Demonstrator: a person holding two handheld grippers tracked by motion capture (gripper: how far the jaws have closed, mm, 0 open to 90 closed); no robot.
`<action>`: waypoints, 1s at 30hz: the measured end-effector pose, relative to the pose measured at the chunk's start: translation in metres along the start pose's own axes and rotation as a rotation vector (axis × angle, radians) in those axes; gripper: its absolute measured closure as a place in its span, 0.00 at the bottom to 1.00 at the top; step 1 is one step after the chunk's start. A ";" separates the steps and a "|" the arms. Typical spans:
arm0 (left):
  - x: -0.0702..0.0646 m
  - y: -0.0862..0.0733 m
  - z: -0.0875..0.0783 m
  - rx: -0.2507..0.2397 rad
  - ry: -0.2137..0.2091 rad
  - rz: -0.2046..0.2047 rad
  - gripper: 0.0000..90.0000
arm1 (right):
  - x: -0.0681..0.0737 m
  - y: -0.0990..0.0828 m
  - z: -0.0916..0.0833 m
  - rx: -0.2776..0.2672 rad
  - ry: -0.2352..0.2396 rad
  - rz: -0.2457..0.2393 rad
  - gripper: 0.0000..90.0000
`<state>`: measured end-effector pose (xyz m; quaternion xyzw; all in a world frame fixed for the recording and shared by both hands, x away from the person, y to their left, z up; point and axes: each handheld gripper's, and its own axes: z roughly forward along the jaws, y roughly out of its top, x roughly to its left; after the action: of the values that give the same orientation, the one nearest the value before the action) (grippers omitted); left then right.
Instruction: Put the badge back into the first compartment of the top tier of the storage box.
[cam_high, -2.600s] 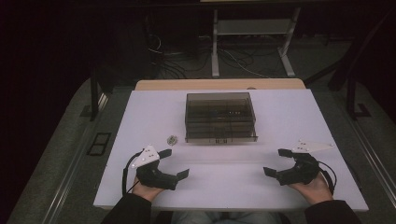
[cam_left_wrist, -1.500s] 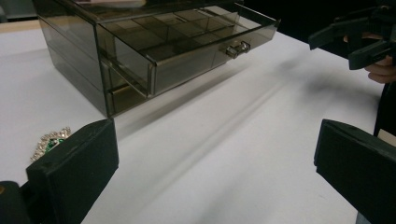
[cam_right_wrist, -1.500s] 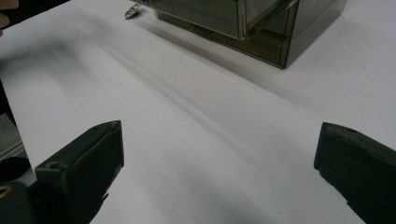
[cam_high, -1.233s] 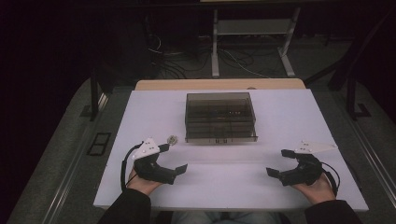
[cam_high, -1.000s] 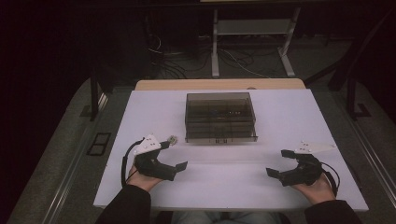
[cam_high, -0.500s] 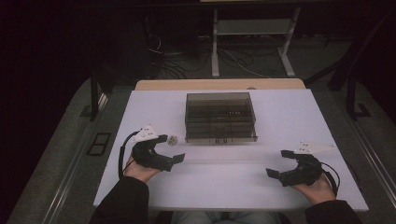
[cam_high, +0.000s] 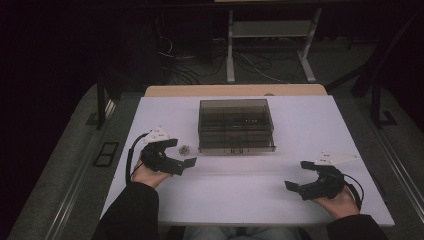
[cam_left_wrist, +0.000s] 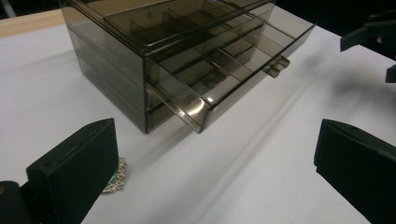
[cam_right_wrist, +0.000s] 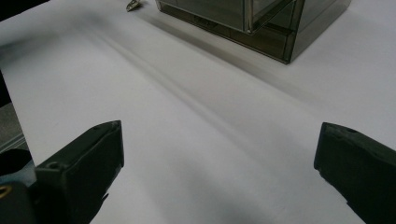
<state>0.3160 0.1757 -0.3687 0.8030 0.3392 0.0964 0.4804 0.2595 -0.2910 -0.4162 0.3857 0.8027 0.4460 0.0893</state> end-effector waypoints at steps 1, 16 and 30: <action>0.002 0.001 0.000 0.002 0.003 -0.004 0.00 | 0.000 0.000 0.000 0.000 0.000 0.000 0.01; 0.025 0.003 0.003 0.024 0.059 -0.026 0.00 | 0.000 0.000 0.001 0.001 -0.001 -0.002 0.01; 0.041 -0.001 0.015 0.047 0.065 -0.042 0.00 | 0.000 0.000 0.001 0.003 0.001 -0.006 0.01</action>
<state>0.3537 0.1915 -0.3851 0.8033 0.3734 0.1046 0.4520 0.2601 -0.2902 -0.4171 0.3831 0.8047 0.4446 0.0897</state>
